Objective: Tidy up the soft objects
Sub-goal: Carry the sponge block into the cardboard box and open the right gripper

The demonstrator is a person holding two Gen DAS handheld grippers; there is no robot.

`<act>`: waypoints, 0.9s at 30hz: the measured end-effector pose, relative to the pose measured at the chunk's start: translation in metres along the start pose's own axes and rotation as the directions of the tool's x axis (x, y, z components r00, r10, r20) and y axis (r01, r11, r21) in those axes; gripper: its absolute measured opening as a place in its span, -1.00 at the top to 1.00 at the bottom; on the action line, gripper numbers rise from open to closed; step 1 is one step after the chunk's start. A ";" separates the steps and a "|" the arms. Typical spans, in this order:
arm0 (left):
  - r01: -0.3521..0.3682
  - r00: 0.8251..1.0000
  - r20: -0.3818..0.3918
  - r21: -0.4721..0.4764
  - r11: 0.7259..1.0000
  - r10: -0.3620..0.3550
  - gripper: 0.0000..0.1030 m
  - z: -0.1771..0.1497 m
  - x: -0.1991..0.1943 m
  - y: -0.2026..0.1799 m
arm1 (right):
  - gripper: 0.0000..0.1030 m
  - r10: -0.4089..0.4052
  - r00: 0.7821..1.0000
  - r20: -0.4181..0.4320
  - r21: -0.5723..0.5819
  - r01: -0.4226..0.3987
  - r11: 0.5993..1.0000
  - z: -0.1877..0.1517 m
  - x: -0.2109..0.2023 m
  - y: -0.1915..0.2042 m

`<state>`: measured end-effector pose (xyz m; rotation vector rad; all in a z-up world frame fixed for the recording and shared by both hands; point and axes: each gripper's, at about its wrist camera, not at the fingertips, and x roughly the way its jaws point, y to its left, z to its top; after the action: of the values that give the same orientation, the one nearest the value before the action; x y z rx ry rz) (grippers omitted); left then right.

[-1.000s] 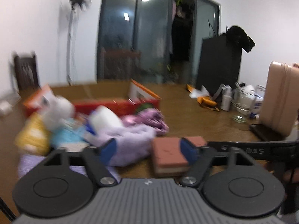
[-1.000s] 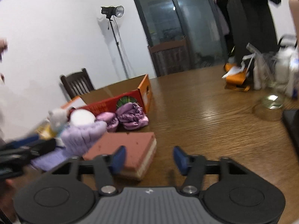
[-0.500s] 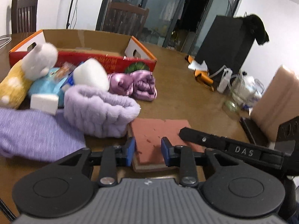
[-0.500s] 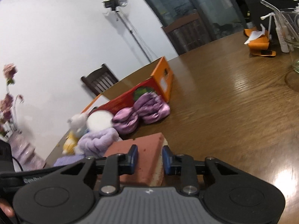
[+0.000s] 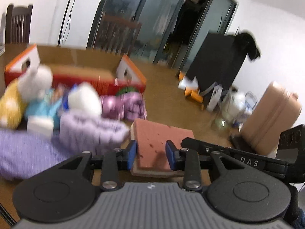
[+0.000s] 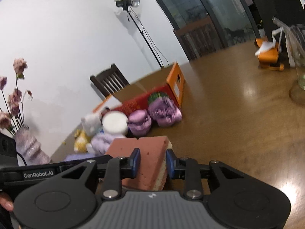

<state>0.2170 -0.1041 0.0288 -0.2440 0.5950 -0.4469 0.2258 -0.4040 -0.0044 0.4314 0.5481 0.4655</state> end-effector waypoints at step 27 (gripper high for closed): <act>-0.087 0.984 -0.174 -0.236 0.968 0.046 0.31 0.225 0.242 0.154 | 0.38 -0.254 0.955 -0.153 -0.242 0.213 0.946 0.232 0.322 -0.018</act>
<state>0.5792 -0.0624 0.0390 -0.4215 0.8225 -0.3306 0.6090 -0.3107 0.0391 0.1044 0.7068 0.3331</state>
